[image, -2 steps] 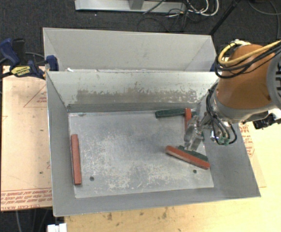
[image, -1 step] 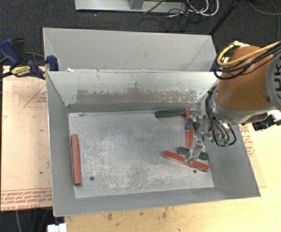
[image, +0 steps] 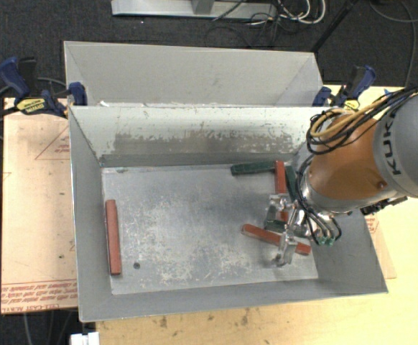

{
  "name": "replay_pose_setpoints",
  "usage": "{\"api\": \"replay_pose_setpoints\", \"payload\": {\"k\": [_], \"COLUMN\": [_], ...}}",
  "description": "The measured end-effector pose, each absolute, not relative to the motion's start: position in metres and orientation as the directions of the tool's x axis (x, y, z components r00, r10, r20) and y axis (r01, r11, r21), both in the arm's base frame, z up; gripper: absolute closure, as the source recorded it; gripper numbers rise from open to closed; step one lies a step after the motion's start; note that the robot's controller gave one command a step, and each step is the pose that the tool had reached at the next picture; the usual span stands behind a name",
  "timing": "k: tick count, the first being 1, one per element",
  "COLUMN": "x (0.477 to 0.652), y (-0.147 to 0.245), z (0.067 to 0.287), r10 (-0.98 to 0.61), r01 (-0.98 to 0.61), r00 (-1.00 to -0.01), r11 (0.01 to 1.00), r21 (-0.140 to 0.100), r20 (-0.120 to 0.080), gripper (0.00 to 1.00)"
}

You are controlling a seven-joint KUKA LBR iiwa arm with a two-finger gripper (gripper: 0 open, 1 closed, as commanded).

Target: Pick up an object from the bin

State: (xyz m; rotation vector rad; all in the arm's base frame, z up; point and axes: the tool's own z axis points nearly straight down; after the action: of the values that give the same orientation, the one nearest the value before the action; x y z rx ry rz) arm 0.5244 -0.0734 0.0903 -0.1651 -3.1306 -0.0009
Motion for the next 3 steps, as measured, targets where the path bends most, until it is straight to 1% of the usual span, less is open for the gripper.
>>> {"api": "replay_pose_setpoints", "payload": {"k": [1,2,3], "x": [0.526,0.516,0.516], "y": [-0.073,-0.053,-0.054], "z": [0.094,0.1,0.1], "r10": [0.105,0.099,0.101], "r01": [0.105,0.099,0.101], "r00": [-0.995,-0.995,-0.995], "r11": [0.995,0.995,0.995], "r21": [0.001,0.002,0.001], "r20": [0.0,0.002,0.0], "gripper": [1.0,1.0,0.0]}}
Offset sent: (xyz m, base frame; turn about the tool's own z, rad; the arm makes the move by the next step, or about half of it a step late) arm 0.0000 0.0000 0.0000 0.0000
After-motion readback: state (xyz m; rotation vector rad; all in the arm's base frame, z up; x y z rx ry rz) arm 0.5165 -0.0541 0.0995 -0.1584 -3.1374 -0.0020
